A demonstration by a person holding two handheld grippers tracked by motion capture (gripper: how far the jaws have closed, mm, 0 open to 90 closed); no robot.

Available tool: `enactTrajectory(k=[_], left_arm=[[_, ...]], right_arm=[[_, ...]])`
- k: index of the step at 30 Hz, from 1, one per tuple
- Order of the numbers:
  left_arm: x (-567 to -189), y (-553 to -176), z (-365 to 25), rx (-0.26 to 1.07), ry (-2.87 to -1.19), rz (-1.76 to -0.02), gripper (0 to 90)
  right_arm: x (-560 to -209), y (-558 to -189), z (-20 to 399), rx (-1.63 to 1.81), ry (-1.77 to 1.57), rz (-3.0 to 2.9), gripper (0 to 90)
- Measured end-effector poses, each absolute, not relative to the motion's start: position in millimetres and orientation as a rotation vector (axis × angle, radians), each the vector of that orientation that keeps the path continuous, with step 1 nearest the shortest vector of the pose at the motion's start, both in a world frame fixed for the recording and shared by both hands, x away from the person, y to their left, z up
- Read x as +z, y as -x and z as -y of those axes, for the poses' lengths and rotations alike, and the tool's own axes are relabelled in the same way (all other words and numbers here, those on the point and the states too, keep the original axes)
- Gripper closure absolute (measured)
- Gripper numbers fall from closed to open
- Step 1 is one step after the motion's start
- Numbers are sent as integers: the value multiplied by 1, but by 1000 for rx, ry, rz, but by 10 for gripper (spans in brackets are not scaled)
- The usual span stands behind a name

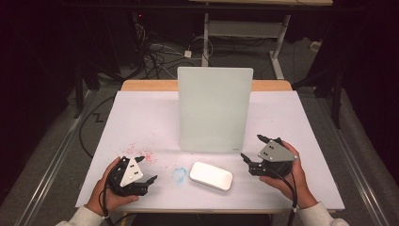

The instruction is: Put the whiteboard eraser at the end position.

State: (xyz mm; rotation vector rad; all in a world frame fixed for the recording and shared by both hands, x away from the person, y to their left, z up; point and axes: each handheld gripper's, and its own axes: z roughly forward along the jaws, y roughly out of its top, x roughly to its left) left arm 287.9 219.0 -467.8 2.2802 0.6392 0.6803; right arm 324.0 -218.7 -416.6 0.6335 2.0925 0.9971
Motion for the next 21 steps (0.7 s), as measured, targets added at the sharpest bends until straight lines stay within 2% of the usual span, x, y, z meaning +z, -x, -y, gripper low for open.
enactTrajectory(k=[21], left_arm=[[-467, -293, -219, 690, -2258, -643, 224]], right_arm=[[-437, -315, 260, 987, -748, -2036, 172]])
